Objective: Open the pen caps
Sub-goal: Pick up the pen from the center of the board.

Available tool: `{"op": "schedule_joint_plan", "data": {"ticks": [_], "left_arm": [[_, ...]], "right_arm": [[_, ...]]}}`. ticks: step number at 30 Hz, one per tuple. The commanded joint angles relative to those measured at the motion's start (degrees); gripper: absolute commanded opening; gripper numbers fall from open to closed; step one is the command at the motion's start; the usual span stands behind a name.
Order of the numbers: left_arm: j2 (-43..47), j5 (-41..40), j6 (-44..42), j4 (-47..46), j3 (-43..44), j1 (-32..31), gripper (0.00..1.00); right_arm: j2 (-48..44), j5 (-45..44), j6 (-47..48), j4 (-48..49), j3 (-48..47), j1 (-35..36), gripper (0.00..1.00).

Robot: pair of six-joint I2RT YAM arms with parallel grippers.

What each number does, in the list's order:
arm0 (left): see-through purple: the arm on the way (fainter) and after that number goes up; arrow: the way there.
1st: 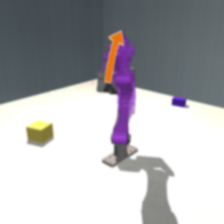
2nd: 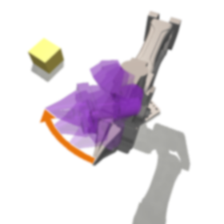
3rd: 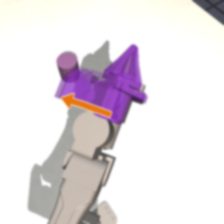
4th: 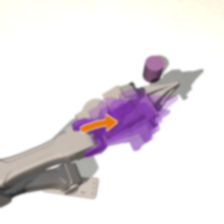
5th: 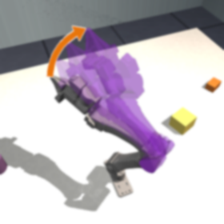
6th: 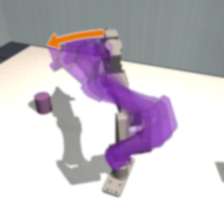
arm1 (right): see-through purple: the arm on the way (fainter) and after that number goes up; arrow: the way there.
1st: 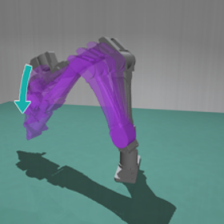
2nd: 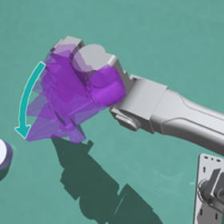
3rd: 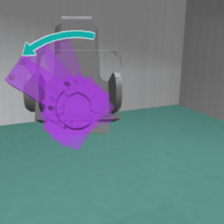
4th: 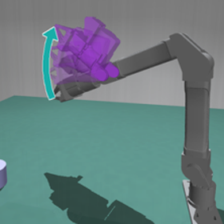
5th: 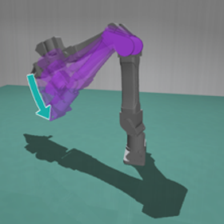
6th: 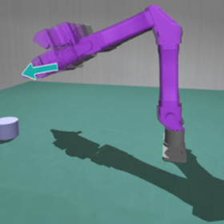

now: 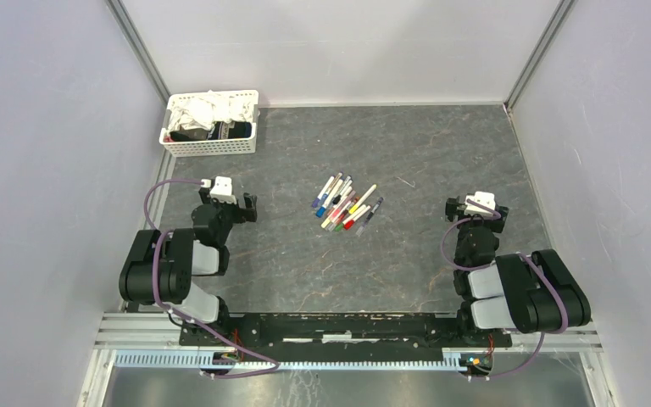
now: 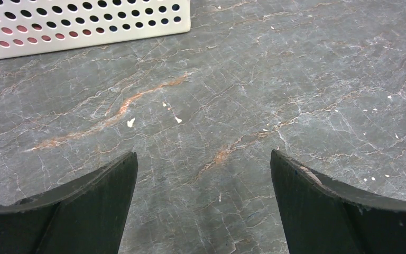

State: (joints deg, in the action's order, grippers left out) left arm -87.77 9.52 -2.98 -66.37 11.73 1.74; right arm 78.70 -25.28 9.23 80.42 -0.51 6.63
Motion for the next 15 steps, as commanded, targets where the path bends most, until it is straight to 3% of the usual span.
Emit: {"op": "schedule_joint_plan", "data": {"ticks": [1,11,15], "left_arm": [[0.0,-0.4,1.9,-3.1,1.1,-0.2,1.00],[0.0,-0.1,2.1,-3.1,1.1,-0.1,1.00],[0.3,-0.9,2.8,-1.7,1.7,0.4,1.00]], "right_arm": [[-0.6,0.8,-0.7,1.8,6.6,-0.2,0.98],[-4.8,-0.4,-1.0,-2.2,5.8,-0.1,0.98],[-10.8,-8.3,-5.3,-19.5,0.1,0.0,0.98]]}}
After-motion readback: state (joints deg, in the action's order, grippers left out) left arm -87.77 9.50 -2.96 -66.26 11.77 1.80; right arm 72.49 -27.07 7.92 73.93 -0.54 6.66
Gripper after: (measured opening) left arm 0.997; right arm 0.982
